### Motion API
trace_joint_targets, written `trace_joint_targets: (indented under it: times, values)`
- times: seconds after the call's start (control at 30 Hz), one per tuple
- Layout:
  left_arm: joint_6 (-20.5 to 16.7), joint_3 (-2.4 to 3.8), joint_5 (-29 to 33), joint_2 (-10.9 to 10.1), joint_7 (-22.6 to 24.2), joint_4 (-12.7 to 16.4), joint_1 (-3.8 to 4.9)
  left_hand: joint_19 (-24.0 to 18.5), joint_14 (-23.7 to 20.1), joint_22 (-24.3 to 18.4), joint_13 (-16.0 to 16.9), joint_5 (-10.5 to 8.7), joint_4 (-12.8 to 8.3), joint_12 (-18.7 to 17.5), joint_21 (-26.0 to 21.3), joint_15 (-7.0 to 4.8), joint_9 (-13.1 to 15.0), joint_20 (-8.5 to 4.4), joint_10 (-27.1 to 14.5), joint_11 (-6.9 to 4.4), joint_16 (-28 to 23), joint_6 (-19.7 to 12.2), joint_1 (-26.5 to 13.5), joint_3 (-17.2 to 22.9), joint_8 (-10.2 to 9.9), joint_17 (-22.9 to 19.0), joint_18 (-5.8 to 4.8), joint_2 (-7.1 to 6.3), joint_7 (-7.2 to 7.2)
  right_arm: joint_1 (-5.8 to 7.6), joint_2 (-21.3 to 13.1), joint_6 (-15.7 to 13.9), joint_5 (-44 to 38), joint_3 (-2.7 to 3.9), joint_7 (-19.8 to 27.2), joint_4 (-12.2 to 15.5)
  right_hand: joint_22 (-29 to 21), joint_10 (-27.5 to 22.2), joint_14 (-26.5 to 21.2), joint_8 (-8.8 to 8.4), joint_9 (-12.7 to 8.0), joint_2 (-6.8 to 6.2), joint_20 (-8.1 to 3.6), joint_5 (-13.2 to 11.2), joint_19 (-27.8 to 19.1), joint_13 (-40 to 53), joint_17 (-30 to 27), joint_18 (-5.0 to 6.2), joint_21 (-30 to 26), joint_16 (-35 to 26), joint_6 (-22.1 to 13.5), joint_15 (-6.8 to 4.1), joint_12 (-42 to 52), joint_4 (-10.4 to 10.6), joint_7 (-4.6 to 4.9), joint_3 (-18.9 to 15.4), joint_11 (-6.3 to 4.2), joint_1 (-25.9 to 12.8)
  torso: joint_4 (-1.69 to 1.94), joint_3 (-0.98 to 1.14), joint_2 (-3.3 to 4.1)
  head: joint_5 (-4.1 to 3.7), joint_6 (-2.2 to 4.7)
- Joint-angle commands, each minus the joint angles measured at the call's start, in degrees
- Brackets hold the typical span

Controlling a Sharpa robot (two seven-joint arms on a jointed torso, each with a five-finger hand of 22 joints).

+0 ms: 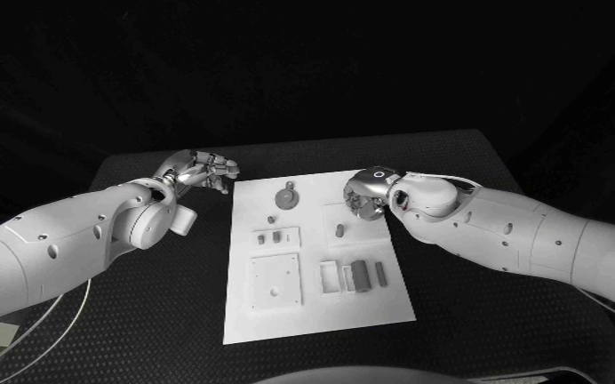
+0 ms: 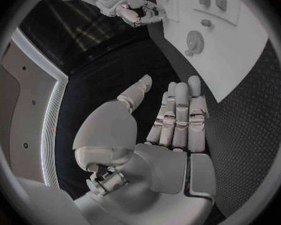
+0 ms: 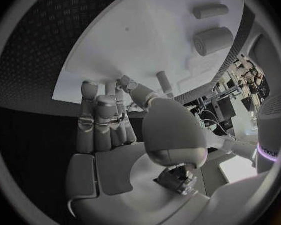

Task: Assemble the parts on the task board

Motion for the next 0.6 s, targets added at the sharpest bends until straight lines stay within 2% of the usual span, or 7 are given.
trace_joint_targets:
  times: [0.03,0.23,0.43,0.6]
  values:
    - [0.80,0.06,0.39,0.04,0.21,0.10,0.10,0.44,0.20,-0.10,-0.07,-0.31,-0.02,0.26,-0.33,0.02,0.02,0.05,-0.90,0.60,-0.21,-0.13,-0.52,-0.20,-0.31,-0.08,1.04,0.14,0.27,-0.24,0.08,1.87,-2.05,-0.21,-0.88,-0.14,1.44,2.81,-0.35,0.14,0.04,-0.10,-0.29,0.05,-0.45,0.13,-0.10,1.32,0.27,0.35,0.29,-0.66,0.17,-0.02,-0.01,-0.33,-0.52,0.39,0.04,0.00,0.00,-0.03,-0.03]
    - [0.70,0.06,0.39,-0.06,0.21,0.11,0.10,0.44,0.20,-0.10,-0.07,-0.31,-0.04,0.27,-0.35,0.02,0.02,0.05,-0.94,0.60,-0.22,-0.16,-0.51,-0.20,-0.32,-0.08,1.04,0.14,0.28,-0.24,0.39,0.86,-2.97,-0.33,-1.52,-0.22,1.41,2.73,-0.54,0.01,0.05,-0.48,-0.24,0.05,-0.63,0.41,-0.29,1.32,0.46,0.34,0.17,-0.65,-0.03,0.02,0.03,-0.55,-0.51,0.14,0.02,-0.02,0.00,-0.02,-0.06]
    - [0.62,0.06,0.39,-0.12,0.09,0.04,0.11,0.46,0.21,-0.11,-0.08,-0.31,-0.09,0.29,-0.39,0.03,0.02,0.06,-1.04,0.62,-0.22,-0.25,-0.48,-0.22,-0.33,-0.07,1.06,0.09,0.30,-0.24,0.86,0.95,-3.39,-0.62,-2.02,-0.51,1.33,2.57,-0.69,-0.21,0.06,-1.50,-0.15,0.04,-0.83,0.87,-0.62,1.32,0.69,0.38,-0.01,-0.55,-0.42,0.11,0.10,-0.87,-0.40,-0.59,0.05,-0.04,0.01,-0.17,-0.10]
    - [0.60,0.06,0.38,-0.08,0.10,0.07,0.12,0.47,0.21,-0.11,-0.08,-0.31,-0.10,0.31,-0.41,0.04,0.02,0.06,-1.07,0.62,-0.22,-0.28,-0.48,-0.22,-0.34,-0.07,1.06,0.08,0.31,-0.24,1.22,1.37,-3.61,-0.87,-2.21,-0.85,1.31,2.52,-0.72,-0.27,0.07,-1.67,-0.15,0.05,-0.87,0.99,-0.71,1.32,0.73,0.39,-0.06,-0.53,-0.52,0.12,0.12,-0.85,-0.37,-0.69,0.05,0.00,-0.01,-0.15,-0.12]
